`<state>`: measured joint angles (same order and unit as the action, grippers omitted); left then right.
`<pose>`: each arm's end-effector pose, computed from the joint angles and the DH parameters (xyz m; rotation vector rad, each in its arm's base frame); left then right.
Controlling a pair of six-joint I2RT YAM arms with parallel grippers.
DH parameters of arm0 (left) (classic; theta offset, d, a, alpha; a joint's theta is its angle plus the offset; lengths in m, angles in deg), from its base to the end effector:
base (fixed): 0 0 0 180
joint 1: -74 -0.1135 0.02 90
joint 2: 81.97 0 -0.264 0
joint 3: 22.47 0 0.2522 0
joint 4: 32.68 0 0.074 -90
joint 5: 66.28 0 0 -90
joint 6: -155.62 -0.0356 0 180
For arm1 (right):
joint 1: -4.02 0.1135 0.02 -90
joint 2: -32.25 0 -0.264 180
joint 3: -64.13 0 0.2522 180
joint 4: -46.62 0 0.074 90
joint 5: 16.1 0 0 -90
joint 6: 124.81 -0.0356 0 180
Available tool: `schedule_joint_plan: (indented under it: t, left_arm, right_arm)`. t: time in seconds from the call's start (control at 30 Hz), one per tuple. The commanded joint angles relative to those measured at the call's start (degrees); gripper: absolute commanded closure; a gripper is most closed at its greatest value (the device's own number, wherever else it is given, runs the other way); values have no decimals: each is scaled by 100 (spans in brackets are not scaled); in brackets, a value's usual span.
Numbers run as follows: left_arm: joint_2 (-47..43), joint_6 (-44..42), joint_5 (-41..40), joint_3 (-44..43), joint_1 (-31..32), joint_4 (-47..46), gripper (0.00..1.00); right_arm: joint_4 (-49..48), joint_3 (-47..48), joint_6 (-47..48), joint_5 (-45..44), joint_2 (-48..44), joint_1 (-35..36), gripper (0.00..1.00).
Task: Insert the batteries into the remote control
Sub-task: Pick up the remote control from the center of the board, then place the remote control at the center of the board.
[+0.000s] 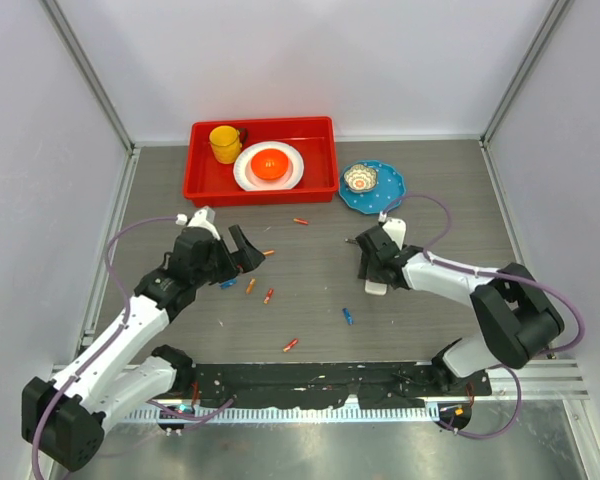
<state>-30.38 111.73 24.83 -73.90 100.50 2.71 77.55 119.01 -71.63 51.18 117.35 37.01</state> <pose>0.1763 -0.0887 0.2559 -0.3785 2.2568 -0.7149 0.2314 0.1338 0.1560 0.2134 2.5029 -0.0441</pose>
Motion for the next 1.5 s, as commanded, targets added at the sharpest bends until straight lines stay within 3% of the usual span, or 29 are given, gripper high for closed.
schedule_joint_plan:
  t: [0.0,0.1,0.23,0.37,0.53,0.8,0.9,0.93,1.03,1.2,1.33,1.47]
  left_arm:
    - [-246,-5,-277,-117,4,25,0]
    - [-377,-14,-461,-179,4,87,0]
    - [-501,47,-699,-153,4,157,0]
    - [-650,285,-1024,-83,4,210,0]
    - [-747,346,-1095,-109,4,298,0]
    - [-844,372,-1121,-39,-5,307,0]
    - [-870,390,-1139,-3,-5,289,0]
    - [-862,390,-1147,5,4,289,0]
    - [-870,355,-1174,-3,4,298,0]
    - [-826,329,-1262,14,4,325,0]
    - [-747,215,-1385,-38,4,307,0]
    - [-135,-197,-1376,-389,135,368,0]
  right_arm:
    - [302,218,-203,-539,-766,636,59]
    - [698,912,-264,-821,-794,1259,60]
    - [630,1310,-685,-558,-293,1692,62]
    - [367,1503,-1239,-374,339,1877,68]
    - [383,2022,-1389,-312,1121,2141,68]
    - [463,2102,-1864,-417,1465,2299,63]
    - [533,2136,-2031,-391,1632,2369,54]
    - [559,2154,-2040,-391,1676,2396,44]
    - [709,2251,-2110,-391,1843,2440,29]
    - [744,2233,-2137,-505,1747,2440,21]
    - [893,2216,-1927,-768,1168,2440,13]
    - [999,1804,-1549,-1119,-287,2353,11]
